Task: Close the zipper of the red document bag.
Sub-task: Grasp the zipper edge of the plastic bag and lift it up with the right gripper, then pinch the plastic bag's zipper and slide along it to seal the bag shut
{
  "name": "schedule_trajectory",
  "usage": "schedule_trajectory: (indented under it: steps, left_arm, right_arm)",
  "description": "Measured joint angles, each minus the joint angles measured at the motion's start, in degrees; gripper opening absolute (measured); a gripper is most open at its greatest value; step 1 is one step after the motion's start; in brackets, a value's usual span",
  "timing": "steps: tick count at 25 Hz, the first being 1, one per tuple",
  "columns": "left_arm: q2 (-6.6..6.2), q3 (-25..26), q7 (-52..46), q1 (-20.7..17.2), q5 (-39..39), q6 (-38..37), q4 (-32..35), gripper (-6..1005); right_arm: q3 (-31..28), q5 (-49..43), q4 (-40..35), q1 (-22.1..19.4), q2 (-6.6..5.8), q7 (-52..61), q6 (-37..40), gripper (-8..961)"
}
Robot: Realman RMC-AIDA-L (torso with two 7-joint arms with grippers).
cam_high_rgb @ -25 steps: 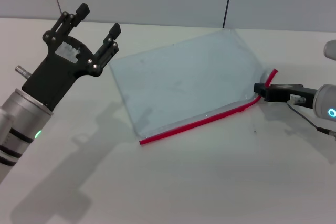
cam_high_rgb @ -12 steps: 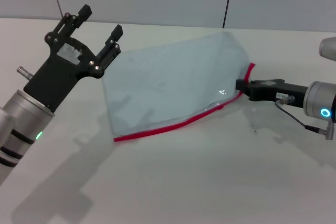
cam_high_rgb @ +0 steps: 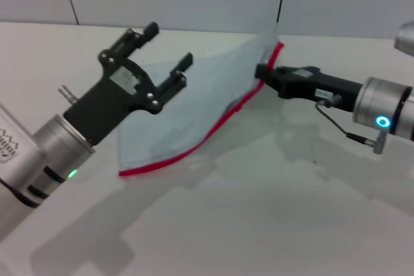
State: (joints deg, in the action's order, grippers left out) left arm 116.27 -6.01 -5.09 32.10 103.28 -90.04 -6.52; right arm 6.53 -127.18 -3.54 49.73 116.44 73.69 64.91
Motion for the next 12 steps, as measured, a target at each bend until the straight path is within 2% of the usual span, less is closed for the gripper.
schedule_trajectory:
  steps: [7, 12]
  left_arm:
    - [0.26, -1.22, 0.82, 1.46, 2.84, 2.52, -0.44, 694]
    - [0.28, -1.78, 8.11, 1.88, 3.05, 5.04, -3.43, 694]
  right_arm:
    - [-1.58, 0.01, 2.18, 2.23, 0.01, -0.65, 2.75, 13]
    - [-2.92, 0.01, 3.05, 2.86, 0.02, -0.68, 4.66, 13]
